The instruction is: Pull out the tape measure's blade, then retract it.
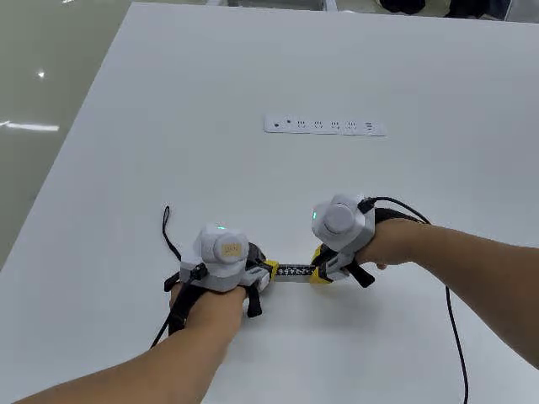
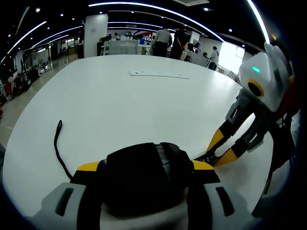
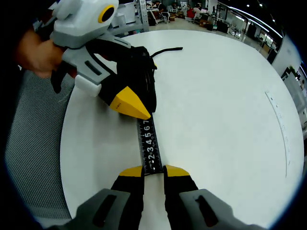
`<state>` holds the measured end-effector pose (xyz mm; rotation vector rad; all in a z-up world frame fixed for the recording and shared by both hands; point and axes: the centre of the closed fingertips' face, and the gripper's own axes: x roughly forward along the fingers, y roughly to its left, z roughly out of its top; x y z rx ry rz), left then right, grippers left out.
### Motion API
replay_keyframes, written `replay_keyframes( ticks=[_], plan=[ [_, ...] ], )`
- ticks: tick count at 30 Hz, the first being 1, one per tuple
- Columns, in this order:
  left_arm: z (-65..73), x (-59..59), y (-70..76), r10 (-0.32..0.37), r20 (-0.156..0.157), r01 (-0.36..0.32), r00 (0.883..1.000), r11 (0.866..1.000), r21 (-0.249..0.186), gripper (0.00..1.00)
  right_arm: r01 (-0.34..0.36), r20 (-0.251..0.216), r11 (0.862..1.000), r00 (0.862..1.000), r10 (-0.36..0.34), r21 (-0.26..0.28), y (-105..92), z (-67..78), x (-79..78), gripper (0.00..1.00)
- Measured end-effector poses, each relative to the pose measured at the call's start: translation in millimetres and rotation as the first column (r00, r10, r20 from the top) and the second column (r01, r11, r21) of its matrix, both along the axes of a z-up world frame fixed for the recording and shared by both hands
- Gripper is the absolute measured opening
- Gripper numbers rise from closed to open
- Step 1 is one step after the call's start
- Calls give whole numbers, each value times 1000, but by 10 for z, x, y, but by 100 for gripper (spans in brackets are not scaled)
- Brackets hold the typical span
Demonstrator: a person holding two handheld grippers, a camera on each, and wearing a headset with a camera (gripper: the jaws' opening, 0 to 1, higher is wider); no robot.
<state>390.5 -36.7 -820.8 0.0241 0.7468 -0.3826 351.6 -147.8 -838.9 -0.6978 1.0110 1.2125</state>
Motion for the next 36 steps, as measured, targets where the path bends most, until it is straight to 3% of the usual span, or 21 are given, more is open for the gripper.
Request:
replay_keyframes(
  ticks=[36],
  plan=[
    [4,-16,-4,-5,0,5,1000,1000,-1,69,-23,23,1000,999,23,8,158,10,2,15]
  ],
)
